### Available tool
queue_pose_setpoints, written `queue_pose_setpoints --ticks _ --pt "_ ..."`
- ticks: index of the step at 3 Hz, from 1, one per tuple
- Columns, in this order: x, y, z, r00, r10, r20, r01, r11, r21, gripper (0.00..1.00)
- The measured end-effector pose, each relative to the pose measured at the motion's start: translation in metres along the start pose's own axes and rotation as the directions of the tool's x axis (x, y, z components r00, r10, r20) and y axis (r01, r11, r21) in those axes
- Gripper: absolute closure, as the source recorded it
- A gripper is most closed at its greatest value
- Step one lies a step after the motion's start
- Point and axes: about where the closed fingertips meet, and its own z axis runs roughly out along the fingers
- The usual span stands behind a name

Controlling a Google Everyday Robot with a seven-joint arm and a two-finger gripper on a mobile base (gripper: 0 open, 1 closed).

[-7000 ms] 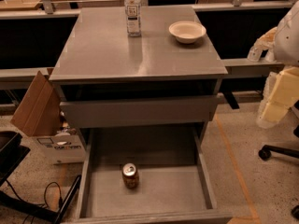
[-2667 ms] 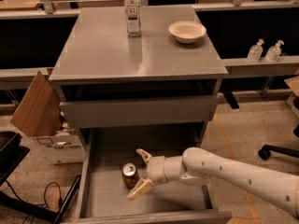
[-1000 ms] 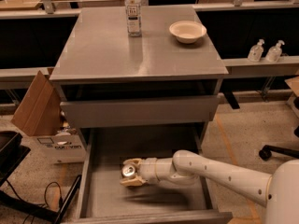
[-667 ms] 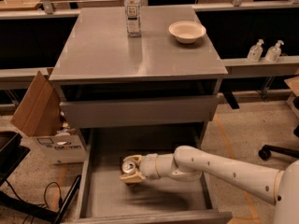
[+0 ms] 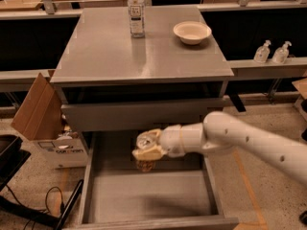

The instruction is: Pick orange can from middle drawer and place on counter

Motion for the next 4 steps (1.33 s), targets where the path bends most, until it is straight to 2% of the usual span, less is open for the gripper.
queue_pose_setpoints --ticks 1,2,3,4 --pt "-0.082 -0.006 -0.064 1.0 0.026 -0.016 -0.026 0.9997 0.006 1.0" --pt "-0.171 -0.011 -0.104 0.999 0.031 -0.023 -0.031 0.9995 -0.003 1.0" --pt "-0.287 -0.023 -0.103 0.999 0.03 0.016 -0.031 0.9993 0.023 1.0" --pt "-0.341 -0.047 -0.078 0.997 0.035 0.072 -0.041 0.9956 0.084 1.0"
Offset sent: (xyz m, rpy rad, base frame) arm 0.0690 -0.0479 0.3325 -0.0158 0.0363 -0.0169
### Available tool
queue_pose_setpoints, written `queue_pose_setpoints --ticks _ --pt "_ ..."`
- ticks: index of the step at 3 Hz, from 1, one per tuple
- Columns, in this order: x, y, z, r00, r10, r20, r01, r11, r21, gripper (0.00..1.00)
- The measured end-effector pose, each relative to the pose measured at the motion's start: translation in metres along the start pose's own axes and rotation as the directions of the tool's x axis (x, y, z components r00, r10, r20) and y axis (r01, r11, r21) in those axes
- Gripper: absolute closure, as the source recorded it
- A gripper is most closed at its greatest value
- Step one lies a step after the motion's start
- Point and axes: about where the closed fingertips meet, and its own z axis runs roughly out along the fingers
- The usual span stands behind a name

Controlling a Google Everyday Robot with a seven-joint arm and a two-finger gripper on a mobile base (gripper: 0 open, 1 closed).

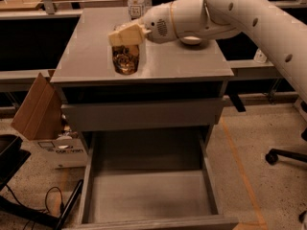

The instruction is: Pick orange can from middle drawer and place on counter

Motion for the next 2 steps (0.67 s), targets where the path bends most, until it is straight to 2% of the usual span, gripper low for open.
queue_pose_setpoints --ticks 1,2 --pt "-0.033 -0.018 0.055 0.999 -0.029 0.037 0.027 0.9983 0.052 1.0" --pt "-0.034 -0.036 0.124 0.994 -0.106 0.038 0.101 0.9887 0.111 1.0"
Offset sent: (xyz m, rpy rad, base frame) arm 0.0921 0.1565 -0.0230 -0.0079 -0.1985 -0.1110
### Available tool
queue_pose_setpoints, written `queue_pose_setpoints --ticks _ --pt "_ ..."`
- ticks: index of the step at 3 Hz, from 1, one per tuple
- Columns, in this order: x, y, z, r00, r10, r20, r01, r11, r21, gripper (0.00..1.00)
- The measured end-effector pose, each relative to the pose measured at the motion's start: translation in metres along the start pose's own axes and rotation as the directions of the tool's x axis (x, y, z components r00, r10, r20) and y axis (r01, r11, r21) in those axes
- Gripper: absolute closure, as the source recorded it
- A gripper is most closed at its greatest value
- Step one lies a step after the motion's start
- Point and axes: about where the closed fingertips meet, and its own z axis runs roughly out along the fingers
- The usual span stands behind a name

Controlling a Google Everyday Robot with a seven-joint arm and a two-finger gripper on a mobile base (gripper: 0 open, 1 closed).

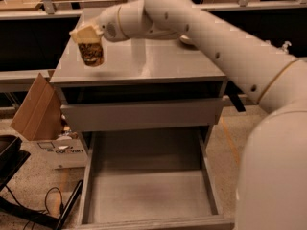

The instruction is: Pick orange can from middle drawer and place on counter

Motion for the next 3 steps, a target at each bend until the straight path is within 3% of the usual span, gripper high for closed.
queue_pose_setpoints --ticks 1,2,3 --pt "0.022 -0.006 0.034 0.995 -0.091 -0.03 0.092 0.9952 0.033 1.0" --pt "0.056 -0.008 0.063 0.991 -0.106 -0.08 0.108 0.994 0.018 0.88" --pt "0.047 -0.008 0.06 0.991 -0.106 -0.08 0.108 0.994 0.018 0.62"
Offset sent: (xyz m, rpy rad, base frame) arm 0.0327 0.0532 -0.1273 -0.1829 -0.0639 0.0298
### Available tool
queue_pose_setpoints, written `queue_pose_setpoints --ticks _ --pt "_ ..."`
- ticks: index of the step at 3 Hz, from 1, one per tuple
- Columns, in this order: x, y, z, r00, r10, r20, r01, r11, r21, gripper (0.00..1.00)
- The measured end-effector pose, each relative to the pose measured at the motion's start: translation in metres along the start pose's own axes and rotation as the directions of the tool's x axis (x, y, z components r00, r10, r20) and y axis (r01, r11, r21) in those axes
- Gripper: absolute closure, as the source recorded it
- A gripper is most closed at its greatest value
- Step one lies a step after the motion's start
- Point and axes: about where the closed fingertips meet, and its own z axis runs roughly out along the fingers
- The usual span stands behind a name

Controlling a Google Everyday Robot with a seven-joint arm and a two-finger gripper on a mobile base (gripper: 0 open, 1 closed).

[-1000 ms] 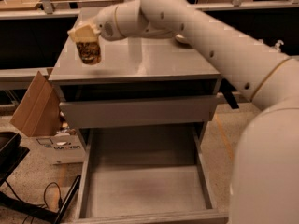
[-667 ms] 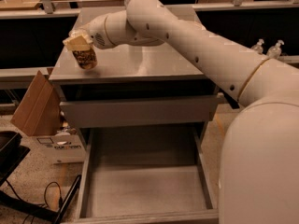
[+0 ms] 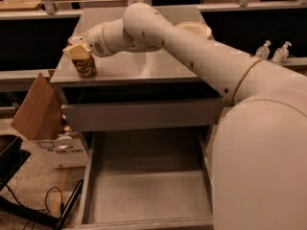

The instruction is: Pick orange can from middle drawer and place on counter

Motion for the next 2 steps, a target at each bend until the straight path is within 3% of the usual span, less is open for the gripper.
queue_pose_setpoints --ticks 2 --pt "-0.0037 -0.0003 -0.0014 1.0 0.0 0.0 0.0 1.0 0.0 0.16"
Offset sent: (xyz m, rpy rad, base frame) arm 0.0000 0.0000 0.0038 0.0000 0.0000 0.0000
